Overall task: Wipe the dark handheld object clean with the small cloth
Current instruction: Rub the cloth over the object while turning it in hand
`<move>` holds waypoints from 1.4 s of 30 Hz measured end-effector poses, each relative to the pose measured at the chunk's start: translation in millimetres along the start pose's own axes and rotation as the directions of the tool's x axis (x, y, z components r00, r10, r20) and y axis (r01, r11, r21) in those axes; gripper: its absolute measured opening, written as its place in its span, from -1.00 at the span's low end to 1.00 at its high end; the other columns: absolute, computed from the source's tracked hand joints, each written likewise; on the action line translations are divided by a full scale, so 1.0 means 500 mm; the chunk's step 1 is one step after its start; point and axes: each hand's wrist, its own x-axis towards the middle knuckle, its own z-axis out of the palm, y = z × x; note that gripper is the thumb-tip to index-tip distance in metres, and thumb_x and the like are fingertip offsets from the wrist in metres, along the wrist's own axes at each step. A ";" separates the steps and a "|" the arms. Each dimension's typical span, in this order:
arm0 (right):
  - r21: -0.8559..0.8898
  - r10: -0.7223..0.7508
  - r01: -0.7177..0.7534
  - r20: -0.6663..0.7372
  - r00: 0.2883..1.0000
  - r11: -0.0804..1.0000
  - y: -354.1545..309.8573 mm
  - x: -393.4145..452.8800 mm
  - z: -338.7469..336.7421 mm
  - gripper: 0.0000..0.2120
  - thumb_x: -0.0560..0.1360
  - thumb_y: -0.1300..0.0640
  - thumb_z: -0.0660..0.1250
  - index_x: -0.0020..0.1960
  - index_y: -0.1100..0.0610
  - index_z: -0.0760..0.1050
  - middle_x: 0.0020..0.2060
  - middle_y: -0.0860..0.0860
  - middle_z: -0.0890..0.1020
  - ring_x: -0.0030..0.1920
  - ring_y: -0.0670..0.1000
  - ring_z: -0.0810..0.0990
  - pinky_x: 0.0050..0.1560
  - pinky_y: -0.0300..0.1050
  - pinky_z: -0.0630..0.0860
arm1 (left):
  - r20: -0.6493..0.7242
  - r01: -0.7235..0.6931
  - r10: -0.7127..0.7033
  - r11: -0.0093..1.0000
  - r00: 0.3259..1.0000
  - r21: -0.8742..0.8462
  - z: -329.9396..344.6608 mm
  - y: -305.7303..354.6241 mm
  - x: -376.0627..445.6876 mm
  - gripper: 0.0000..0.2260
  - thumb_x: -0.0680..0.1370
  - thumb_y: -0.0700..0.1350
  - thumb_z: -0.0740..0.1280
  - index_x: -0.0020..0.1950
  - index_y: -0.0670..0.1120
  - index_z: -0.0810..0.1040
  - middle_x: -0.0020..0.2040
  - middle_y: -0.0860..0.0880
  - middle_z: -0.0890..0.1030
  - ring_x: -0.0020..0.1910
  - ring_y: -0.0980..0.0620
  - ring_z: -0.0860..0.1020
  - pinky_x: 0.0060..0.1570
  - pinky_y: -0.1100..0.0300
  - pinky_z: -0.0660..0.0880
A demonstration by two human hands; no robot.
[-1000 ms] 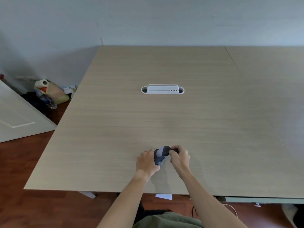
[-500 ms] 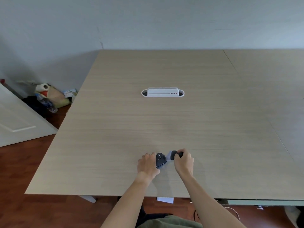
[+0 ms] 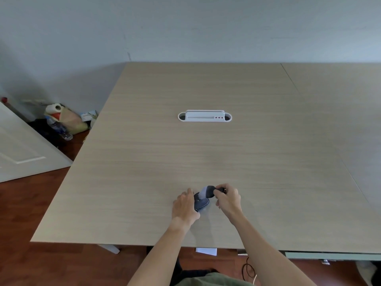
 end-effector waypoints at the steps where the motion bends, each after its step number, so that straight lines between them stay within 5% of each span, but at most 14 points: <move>1: -0.038 0.000 0.002 0.036 0.999 0.999 0.002 0.001 0.001 -0.90 0.46 0.28 0.32 -0.08 0.14 0.57 -0.20 0.11 0.63 -0.26 0.14 0.59 -0.26 -0.07 0.50 | -0.006 0.004 -0.004 1.000 1.000 -0.003 0.000 0.001 -0.002 -0.47 0.36 -0.12 0.51 0.25 -0.11 0.38 0.18 -0.07 0.57 0.18 -0.11 0.56 0.12 0.07 0.51; 5: -0.123 -0.017 0.004 -0.109 0.994 0.992 0.002 0.006 0.002 -0.91 0.48 0.27 0.29 -0.09 0.12 0.53 -0.26 -0.02 0.57 -0.14 0.12 0.54 -0.29 -0.14 0.40 | -0.023 -0.001 0.001 1.000 1.000 -0.004 0.000 0.002 -0.006 -0.51 0.37 -0.12 0.51 0.21 -0.13 0.39 0.15 -0.08 0.59 0.15 -0.12 0.58 0.09 0.07 0.52; 10: -0.134 0.033 -0.025 0.061 0.998 0.991 -0.001 0.013 0.007 -0.89 0.44 0.27 0.31 -0.07 0.15 0.58 -0.21 0.07 0.62 -0.25 0.11 0.57 -0.28 -0.14 0.43 | -0.025 0.002 -0.002 1.000 1.000 -0.011 0.000 -0.001 -0.005 -0.52 0.38 -0.12 0.50 0.21 -0.12 0.39 0.15 -0.07 0.58 0.16 -0.11 0.57 0.10 0.08 0.51; 14: -0.144 -0.004 -0.014 -0.119 0.993 0.989 0.000 0.010 0.005 -0.90 0.46 0.26 0.27 -0.11 0.11 0.53 -0.26 -0.04 0.57 -0.16 0.11 0.52 -0.31 -0.11 0.40 | -0.021 -0.001 0.000 1.000 1.000 -0.018 0.002 -0.001 -0.004 -0.53 0.39 -0.13 0.49 0.22 -0.12 0.39 0.15 -0.07 0.58 0.17 -0.10 0.56 0.11 0.09 0.52; 19: -0.103 0.020 -0.016 0.037 0.999 0.995 -0.005 0.014 0.006 -0.93 0.45 0.26 0.33 -0.10 0.14 0.56 -0.24 0.07 0.63 -0.28 0.11 0.60 -0.34 -0.17 0.48 | -0.022 0.003 -0.003 1.000 1.000 -0.023 0.002 -0.003 -0.003 -0.54 0.39 -0.11 0.49 0.22 -0.10 0.39 0.16 -0.05 0.57 0.17 -0.09 0.55 0.12 0.08 0.51; 23: -0.185 -0.019 -0.005 -0.127 0.992 0.983 -0.001 0.013 0.006 -0.91 0.48 0.25 0.29 -0.07 0.15 0.55 -0.23 0.00 0.59 -0.14 0.11 0.54 -0.21 -0.09 0.41 | -0.018 0.003 -0.004 0.999 1.000 -0.037 0.004 -0.005 -0.002 -0.52 0.37 -0.10 0.51 0.21 -0.09 0.40 0.15 -0.04 0.57 0.17 -0.08 0.55 0.13 0.08 0.52; 28: -0.093 0.032 -0.021 0.125 0.992 0.995 -0.019 0.014 0.014 -0.89 0.40 0.28 0.34 -0.09 0.19 0.59 -0.29 0.11 0.64 -0.42 0.03 0.58 -0.38 -0.15 0.49 | -0.010 0.007 -0.008 0.999 1.000 -0.035 -0.001 -0.003 0.001 -0.51 0.37 -0.09 0.52 0.23 -0.08 0.41 0.16 -0.03 0.58 0.17 -0.06 0.56 0.12 0.10 0.52; 33: -0.192 -0.062 0.044 -0.085 0.994 0.980 -0.017 0.011 0.024 -0.90 0.44 0.26 0.29 -0.09 0.16 0.56 -0.23 0.00 0.60 -0.14 0.09 0.52 -0.19 -0.09 0.42 | -0.006 0.013 -0.014 0.999 1.000 -0.050 -0.003 -0.005 0.001 -0.53 0.37 -0.11 0.50 0.22 -0.07 0.42 0.16 -0.04 0.57 0.16 -0.06 0.56 0.11 0.11 0.52; 37: -0.126 0.026 -0.004 0.174 0.984 0.992 -0.031 0.012 0.027 -0.89 0.37 0.28 0.34 -0.14 0.19 0.61 -0.31 0.07 0.63 -0.32 0.11 0.57 -0.30 -0.10 0.48 | 0.005 0.022 -0.022 0.998 1.000 -0.050 -0.010 -0.003 0.003 -0.51 0.36 -0.11 0.51 0.22 -0.10 0.42 0.16 -0.05 0.58 0.17 -0.08 0.57 0.11 0.10 0.51; 42: -0.196 -0.042 0.023 -0.094 0.995 0.980 -0.023 0.010 0.026 -0.91 0.43 0.24 0.29 -0.10 0.16 0.57 -0.23 0.01 0.61 -0.16 0.09 0.54 -0.21 -0.10 0.43 | 0.014 0.031 -0.030 0.996 0.999 -0.088 -0.014 -0.004 0.000 -0.51 0.33 -0.10 0.53 0.18 -0.10 0.43 0.14 -0.04 0.59 0.14 -0.07 0.58 0.09 0.11 0.51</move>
